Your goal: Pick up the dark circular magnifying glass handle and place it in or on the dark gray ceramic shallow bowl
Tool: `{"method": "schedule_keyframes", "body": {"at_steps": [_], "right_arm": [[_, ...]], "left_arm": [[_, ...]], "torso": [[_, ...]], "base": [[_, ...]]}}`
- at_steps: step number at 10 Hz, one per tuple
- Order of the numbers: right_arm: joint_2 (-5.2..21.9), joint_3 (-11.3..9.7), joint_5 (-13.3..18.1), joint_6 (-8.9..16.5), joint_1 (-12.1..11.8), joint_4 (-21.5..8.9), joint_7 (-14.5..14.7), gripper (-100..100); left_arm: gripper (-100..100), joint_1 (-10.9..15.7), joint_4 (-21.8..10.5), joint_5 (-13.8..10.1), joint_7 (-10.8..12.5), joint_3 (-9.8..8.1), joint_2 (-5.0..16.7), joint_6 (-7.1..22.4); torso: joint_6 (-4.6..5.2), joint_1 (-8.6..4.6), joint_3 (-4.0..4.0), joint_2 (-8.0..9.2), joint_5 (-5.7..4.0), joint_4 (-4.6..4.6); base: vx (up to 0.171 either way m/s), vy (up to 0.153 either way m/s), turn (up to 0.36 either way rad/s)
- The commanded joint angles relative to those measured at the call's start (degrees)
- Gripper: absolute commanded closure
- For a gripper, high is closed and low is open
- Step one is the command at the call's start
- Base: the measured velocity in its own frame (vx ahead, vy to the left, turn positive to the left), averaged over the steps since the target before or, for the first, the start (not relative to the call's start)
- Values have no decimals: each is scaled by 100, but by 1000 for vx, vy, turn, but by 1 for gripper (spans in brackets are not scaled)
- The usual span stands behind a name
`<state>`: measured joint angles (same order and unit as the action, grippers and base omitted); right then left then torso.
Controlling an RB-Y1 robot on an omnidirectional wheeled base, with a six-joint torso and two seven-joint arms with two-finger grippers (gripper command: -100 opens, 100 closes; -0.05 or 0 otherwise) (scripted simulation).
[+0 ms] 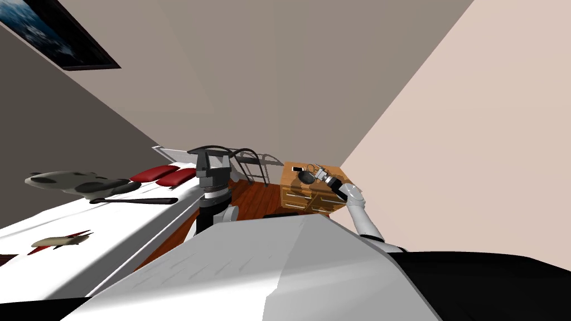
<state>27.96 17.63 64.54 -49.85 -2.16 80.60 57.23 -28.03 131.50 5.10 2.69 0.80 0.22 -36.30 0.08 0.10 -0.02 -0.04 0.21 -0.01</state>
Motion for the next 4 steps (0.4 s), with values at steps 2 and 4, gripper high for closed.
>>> {"method": "schedule_keyframes", "body": {"at_steps": [2,4], "right_arm": [[0,0,0,0,0,0,0,0],[0,0,0,0,0,0,0,0]], "left_arm": [[0,0,0,0,0,0,0,0],[0,0,0,0,0,0,0,0]], "torso": [[0,-1,0,-1,0,0],[0,-1,-1,-1,0,0]], "base": [[0,0,0],[0,0,0]]}}
